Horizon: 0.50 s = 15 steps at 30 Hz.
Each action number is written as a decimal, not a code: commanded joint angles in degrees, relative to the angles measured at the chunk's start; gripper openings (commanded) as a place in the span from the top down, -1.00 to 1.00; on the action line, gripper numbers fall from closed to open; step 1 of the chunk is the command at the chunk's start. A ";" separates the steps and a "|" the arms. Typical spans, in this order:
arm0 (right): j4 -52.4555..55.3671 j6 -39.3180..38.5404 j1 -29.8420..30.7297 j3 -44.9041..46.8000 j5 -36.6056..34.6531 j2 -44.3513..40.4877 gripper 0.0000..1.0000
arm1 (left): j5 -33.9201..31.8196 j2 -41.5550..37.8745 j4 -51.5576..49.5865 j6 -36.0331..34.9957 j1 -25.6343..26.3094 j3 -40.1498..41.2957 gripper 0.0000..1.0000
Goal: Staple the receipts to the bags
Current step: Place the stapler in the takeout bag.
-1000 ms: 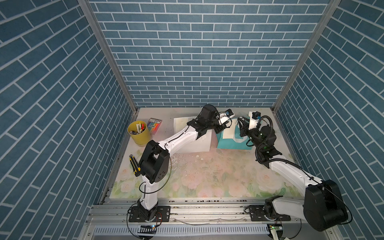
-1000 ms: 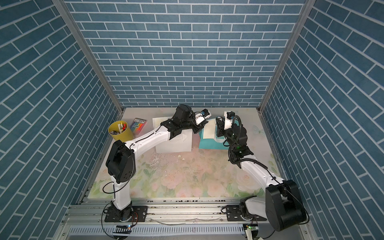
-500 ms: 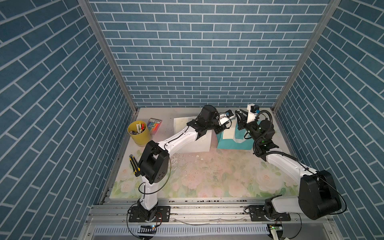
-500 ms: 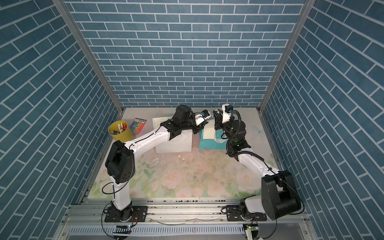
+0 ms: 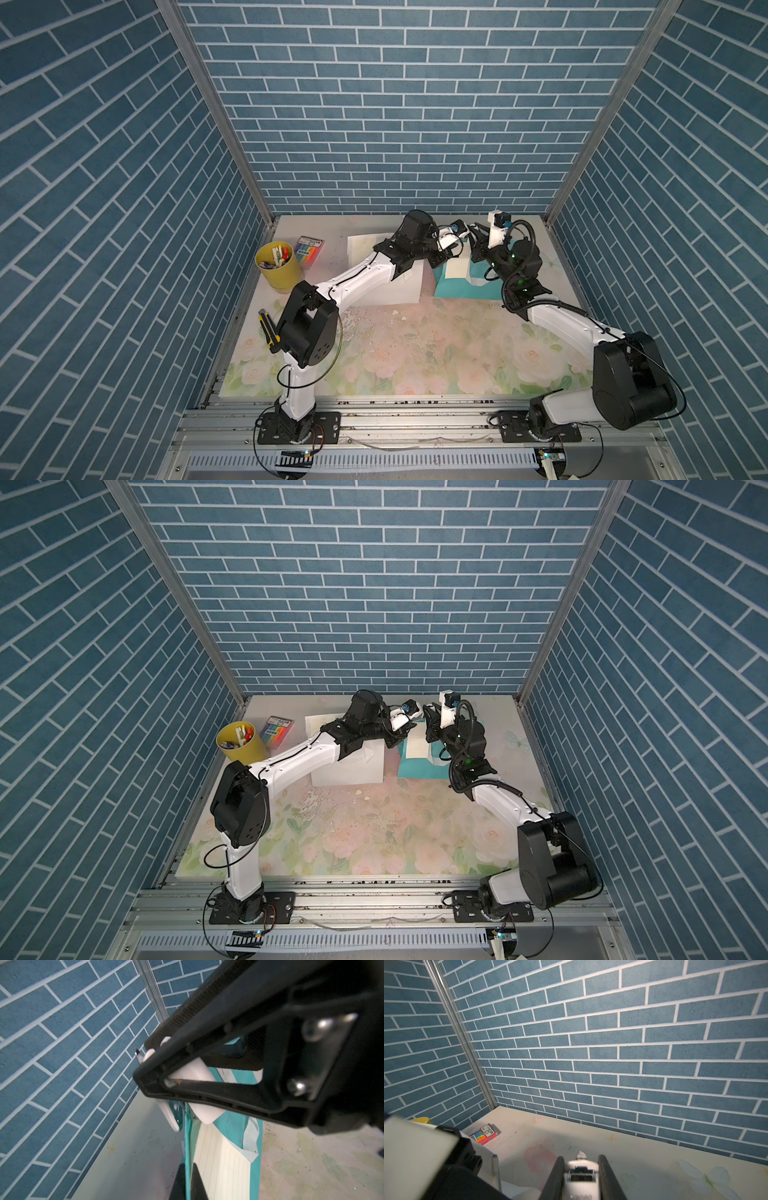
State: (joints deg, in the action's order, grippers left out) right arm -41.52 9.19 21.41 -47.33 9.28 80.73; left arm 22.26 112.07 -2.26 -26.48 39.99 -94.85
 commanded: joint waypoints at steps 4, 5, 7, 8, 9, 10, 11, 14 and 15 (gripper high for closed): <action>-0.46 -0.09 1.09 0.22 -0.85 -1.14 1.00 | 1.38 -0.10 -0.24 -0.46 0.35 -0.12 1.00; -0.49 -0.34 1.09 0.18 -1.38 -1.28 1.00 | 1.46 -0.10 -0.23 -0.40 0.35 -0.15 1.00; 0.13 -0.73 1.14 -0.36 -1.80 -1.44 1.00 | 1.47 -0.06 -0.25 -0.23 0.35 -0.16 1.00; 0.50 -0.75 1.09 -0.77 -1.81 -1.54 1.00 | 1.55 -0.05 -0.36 -0.24 0.37 -0.20 1.00; 0.96 -0.68 1.12 -1.07 -1.81 -1.67 1.00 | 1.47 -0.10 -0.54 -0.23 0.36 -0.29 1.00; 1.12 -0.62 1.16 -1.32 -1.81 -1.87 1.00 | 1.47 -0.01 -0.76 -0.29 0.35 -0.39 1.00; 1.40 -0.50 1.16 -1.49 -1.96 -2.10 1.00 | 1.46 0.06 -1.04 -0.38 0.35 -0.51 1.00; 3.06 -0.15 1.27 -1.95 -2.33 -3.09 1.00 | 1.32 0.25 -1.56 -0.41 0.35 -0.69 1.00; 3.50 -0.12 1.35 -2.06 -2.41 -3.36 1.00 | 1.21 0.37 -1.60 -0.40 0.35 -0.68 1.00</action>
State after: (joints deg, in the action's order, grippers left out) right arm -39.13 9.17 22.31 -47.31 7.84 79.50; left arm 22.39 112.07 -2.55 -26.48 40.01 -94.89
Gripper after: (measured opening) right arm 0.244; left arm 0.060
